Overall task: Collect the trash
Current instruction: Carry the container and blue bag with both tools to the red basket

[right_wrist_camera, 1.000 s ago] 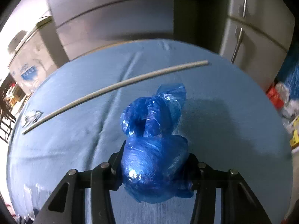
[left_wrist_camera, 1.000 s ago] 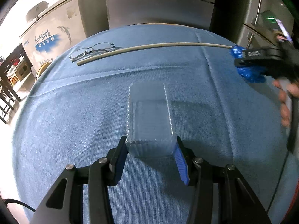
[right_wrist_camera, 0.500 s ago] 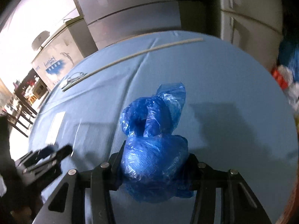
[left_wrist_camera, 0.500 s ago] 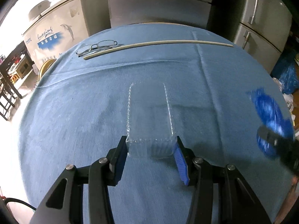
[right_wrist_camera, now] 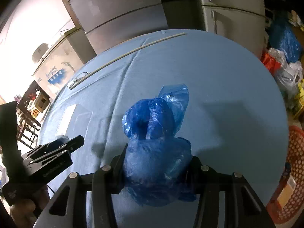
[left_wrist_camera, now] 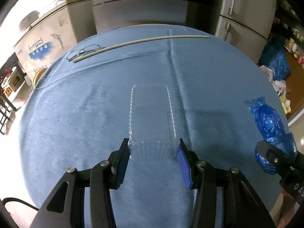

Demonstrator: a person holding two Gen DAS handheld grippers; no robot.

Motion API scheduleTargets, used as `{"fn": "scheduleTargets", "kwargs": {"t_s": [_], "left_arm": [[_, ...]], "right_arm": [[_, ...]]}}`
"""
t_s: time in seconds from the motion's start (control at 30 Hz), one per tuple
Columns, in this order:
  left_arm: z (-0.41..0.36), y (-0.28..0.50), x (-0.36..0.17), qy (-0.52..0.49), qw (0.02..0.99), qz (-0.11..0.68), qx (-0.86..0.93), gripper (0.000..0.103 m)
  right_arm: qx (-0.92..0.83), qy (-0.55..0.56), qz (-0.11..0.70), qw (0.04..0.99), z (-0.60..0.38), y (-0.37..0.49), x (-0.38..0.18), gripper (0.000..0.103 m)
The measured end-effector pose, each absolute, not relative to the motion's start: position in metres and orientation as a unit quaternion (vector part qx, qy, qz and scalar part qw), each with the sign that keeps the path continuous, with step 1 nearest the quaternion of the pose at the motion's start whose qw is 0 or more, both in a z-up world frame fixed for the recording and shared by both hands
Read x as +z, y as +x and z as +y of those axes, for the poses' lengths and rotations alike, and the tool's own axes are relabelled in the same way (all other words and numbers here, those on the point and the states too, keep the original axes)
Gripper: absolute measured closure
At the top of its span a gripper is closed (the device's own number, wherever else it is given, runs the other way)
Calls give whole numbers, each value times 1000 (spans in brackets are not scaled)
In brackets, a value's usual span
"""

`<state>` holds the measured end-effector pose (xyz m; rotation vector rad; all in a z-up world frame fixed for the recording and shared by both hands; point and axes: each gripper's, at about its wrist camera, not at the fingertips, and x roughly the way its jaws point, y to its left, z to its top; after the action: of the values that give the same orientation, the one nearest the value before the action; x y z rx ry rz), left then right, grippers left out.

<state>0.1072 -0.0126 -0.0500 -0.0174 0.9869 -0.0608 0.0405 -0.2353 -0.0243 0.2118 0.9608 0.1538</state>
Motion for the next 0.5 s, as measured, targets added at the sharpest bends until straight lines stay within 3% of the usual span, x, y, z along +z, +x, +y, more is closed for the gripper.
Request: {"fn": "scheduleTargets", "kwargs": {"t_s": [0.5], "left_arm": [[-57, 83, -44, 24, 878, 474, -70, 53]], "right_arm": [[60, 136, 449, 881, -262, 3, -23, 51]]}}
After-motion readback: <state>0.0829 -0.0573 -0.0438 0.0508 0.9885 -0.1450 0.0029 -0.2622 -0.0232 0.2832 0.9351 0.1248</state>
